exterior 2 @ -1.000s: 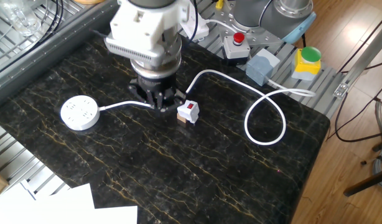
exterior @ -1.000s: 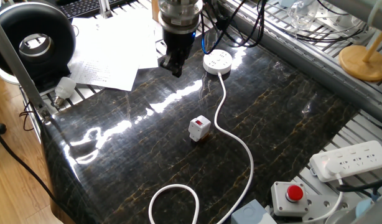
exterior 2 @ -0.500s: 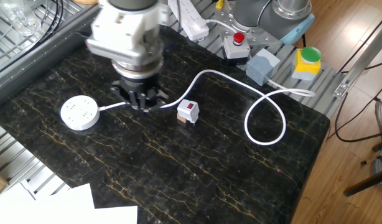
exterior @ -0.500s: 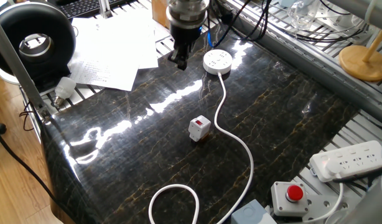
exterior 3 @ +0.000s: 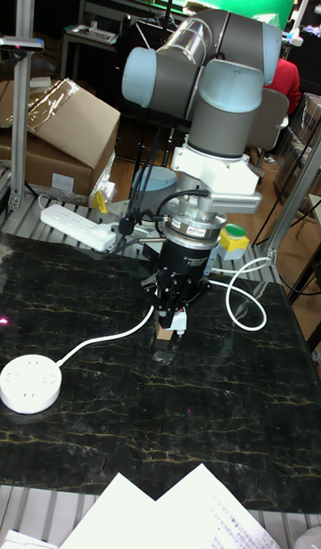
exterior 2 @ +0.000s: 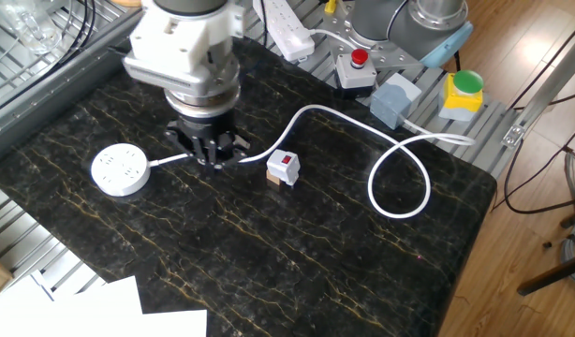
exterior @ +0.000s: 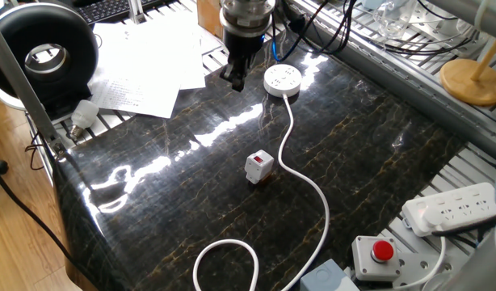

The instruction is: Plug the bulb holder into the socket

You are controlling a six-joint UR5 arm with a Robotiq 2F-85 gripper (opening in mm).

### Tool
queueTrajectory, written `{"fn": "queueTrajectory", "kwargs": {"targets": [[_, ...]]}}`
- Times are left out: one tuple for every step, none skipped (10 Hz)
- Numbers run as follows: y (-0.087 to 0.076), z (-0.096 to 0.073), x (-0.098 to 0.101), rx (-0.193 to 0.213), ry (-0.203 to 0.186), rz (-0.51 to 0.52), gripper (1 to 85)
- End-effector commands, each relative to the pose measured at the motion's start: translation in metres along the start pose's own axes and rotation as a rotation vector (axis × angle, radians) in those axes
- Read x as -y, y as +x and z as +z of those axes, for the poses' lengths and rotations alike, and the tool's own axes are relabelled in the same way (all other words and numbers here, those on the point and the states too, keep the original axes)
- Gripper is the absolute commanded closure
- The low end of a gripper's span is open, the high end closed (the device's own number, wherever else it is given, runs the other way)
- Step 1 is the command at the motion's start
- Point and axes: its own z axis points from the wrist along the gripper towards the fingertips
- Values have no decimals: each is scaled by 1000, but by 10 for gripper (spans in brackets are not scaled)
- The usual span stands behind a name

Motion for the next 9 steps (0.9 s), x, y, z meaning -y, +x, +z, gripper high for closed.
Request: {"fn": "queueTrajectory", "kwargs": {"targets": [[-1, -4, -7, 6, 13, 37, 847], [-2, -4, -9, 8, 7, 50, 847], [-2, -5, -8, 8, 12, 60, 847], [-2, -7, -6, 9, 18, 68, 847], [-3, -9, -9, 9, 10, 79, 847], [-1, -10, -8, 2, 14, 61, 830], [-3, -10, -5, 9, 25, 17, 727], [-4, -10, -2, 12, 38, -28, 583], [-4, -10, -1, 13, 41, -51, 423]]}}
